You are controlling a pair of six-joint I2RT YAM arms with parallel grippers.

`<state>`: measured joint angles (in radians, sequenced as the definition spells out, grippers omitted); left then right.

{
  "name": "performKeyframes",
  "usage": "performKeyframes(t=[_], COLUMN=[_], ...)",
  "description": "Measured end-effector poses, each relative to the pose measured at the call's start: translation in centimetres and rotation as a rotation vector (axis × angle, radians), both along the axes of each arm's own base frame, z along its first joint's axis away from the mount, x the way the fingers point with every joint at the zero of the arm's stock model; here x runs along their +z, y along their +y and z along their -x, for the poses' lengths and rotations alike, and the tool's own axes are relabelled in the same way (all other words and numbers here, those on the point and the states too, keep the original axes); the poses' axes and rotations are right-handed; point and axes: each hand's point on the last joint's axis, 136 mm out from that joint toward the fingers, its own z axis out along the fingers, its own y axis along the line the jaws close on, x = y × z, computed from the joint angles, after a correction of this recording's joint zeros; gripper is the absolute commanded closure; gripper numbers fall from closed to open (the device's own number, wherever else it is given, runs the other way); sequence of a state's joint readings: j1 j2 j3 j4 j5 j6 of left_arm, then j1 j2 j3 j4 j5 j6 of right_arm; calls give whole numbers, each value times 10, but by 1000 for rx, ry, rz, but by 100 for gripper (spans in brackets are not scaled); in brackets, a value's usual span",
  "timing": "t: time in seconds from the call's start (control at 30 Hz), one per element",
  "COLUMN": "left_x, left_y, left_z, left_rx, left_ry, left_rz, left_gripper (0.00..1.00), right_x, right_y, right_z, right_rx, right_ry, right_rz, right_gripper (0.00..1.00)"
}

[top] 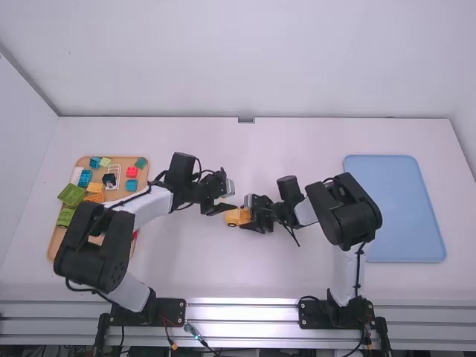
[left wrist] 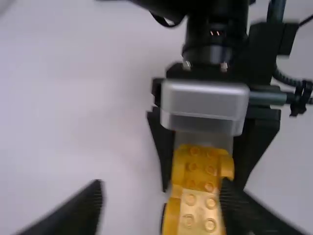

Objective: Assemble lego blocks to make yellow taxi

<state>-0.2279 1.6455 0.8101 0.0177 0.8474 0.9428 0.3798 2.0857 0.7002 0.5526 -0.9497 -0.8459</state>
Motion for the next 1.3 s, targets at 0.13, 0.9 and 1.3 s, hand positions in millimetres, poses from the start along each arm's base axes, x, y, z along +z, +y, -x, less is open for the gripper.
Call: performKeyframes(t=[0.13, 0.9, 1.3], left_x=[26, 86, 182], left_y=[9, 137, 325], left_z=[-9, -87, -94], left_rx=[65, 1105, 1911], left_ry=[-72, 104, 366], left_rz=[-20, -185, -39], left_gripper=[1, 1, 1], right_x=[-2, 84, 87], right_y=[-1, -50, -56], right_z=[-1, -24, -44], right_rx=[-12, -188, -246], right_ry=[5, -110, -199], right_rz=[14, 390, 429], right_gripper=[13, 1, 1])
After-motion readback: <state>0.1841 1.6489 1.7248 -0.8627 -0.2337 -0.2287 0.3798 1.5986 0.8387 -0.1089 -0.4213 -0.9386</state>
